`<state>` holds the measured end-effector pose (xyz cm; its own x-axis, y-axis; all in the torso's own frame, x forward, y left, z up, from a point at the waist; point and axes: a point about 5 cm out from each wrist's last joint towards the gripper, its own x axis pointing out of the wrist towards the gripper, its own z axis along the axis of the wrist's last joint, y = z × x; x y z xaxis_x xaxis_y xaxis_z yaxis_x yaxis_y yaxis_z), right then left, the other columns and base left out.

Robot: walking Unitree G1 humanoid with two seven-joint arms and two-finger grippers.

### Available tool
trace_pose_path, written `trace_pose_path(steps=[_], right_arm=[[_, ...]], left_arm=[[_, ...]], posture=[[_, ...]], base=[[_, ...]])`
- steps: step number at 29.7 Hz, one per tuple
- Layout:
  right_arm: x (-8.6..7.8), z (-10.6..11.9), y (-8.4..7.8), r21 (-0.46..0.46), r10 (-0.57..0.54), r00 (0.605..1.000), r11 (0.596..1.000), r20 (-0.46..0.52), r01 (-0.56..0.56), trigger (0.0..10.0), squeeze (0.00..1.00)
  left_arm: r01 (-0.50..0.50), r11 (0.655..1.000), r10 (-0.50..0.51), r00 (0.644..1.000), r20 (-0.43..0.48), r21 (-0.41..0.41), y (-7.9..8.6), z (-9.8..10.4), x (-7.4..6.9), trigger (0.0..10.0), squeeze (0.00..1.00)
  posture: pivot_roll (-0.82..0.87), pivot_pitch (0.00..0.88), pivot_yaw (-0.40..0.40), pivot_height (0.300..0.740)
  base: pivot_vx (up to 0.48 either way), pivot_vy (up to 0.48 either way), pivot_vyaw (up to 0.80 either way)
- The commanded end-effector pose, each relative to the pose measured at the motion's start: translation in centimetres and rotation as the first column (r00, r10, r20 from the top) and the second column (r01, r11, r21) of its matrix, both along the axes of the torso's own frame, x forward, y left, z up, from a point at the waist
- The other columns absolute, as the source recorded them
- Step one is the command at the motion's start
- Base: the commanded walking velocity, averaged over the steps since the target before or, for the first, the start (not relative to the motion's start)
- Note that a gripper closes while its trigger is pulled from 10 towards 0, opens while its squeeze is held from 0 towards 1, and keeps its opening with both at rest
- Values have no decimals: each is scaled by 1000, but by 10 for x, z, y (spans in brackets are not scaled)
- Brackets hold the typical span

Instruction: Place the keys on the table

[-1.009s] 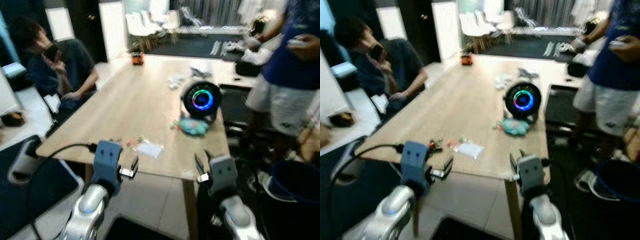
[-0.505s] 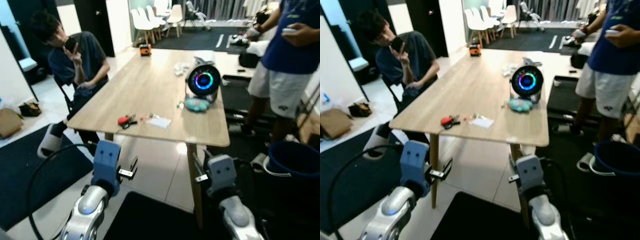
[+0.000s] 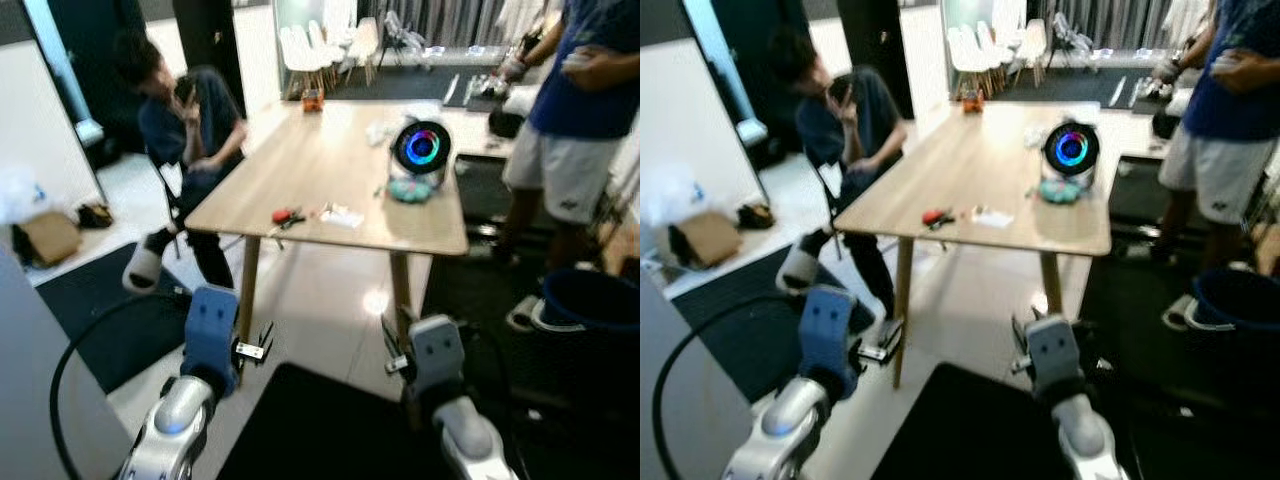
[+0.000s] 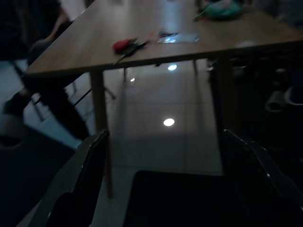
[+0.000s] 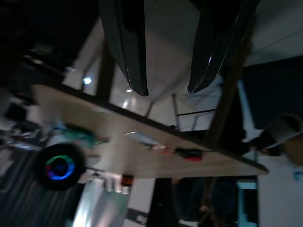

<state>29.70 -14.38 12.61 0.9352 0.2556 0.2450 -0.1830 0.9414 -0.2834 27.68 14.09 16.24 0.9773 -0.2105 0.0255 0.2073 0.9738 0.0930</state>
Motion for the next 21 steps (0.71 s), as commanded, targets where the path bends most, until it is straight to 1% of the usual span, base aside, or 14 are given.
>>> trace_pose_path(steps=[1,11,16,21], right_arm=[[-1,-1,4,-1,15,1000,1000,-1,-15,10000,0],[-1,-1,4,-5,21,1000,1000,-4,-21,10000,0],[-1,-1,5,-5,24,1000,1000,-5,-24,10000,0],[-1,-1,6,-6,27,1000,1000,-5,-27,10000,0]], left_arm=[[0,1000,0,1000,3,4,-1,0,0,10000,278],[0,1000,0,1000,-1,0,-1,0,-1,10000,278],[-1,1000,1,1000,-2,0,-2,0,-1,10000,275],[-2,1000,2,1000,-1,0,-2,0,0,10000,278]], posture=[[133,97,48,740],[134,103,48,740],[133,103,47,740],[133,103,47,740]], base=[[0,0,0],[0,0,0],[0,0,499],[0,0,641]])
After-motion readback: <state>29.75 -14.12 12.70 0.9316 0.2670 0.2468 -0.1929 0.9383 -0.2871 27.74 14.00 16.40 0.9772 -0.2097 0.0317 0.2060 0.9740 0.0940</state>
